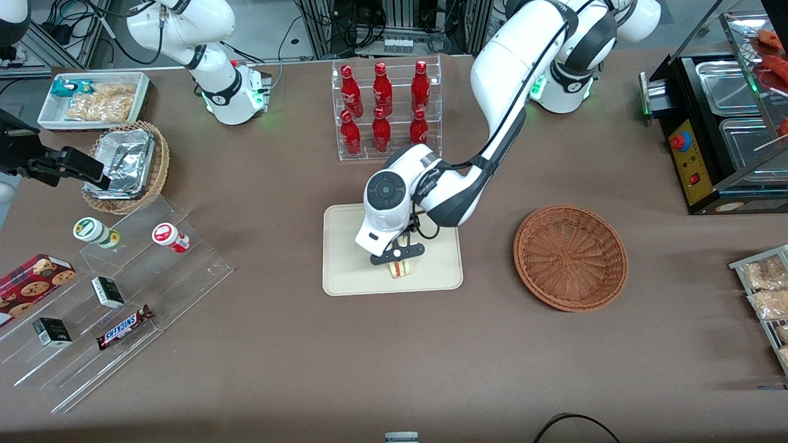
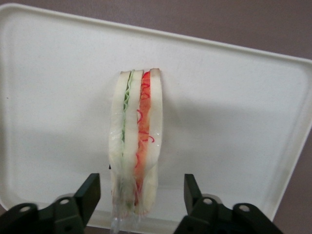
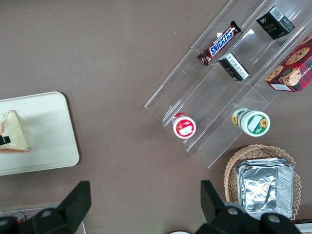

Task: Place sandwich from basket to tray
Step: 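Lower the sandwich onto the tray and open the left gripper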

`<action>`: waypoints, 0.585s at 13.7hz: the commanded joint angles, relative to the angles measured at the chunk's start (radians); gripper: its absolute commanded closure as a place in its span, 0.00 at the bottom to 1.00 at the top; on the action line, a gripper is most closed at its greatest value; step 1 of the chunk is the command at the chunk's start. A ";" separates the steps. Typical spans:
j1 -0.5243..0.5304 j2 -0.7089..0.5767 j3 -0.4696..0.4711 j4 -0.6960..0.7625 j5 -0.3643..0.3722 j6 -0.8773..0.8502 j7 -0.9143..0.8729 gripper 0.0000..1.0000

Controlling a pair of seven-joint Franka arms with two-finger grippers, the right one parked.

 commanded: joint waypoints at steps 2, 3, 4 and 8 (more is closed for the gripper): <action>0.011 -0.094 0.013 -0.004 0.051 -0.122 0.007 0.00; 0.026 -0.119 0.015 -0.010 0.056 -0.151 0.035 0.00; 0.031 -0.127 0.018 -0.008 0.052 -0.174 0.036 0.00; 0.114 -0.220 0.041 -0.081 0.038 -0.250 0.106 0.00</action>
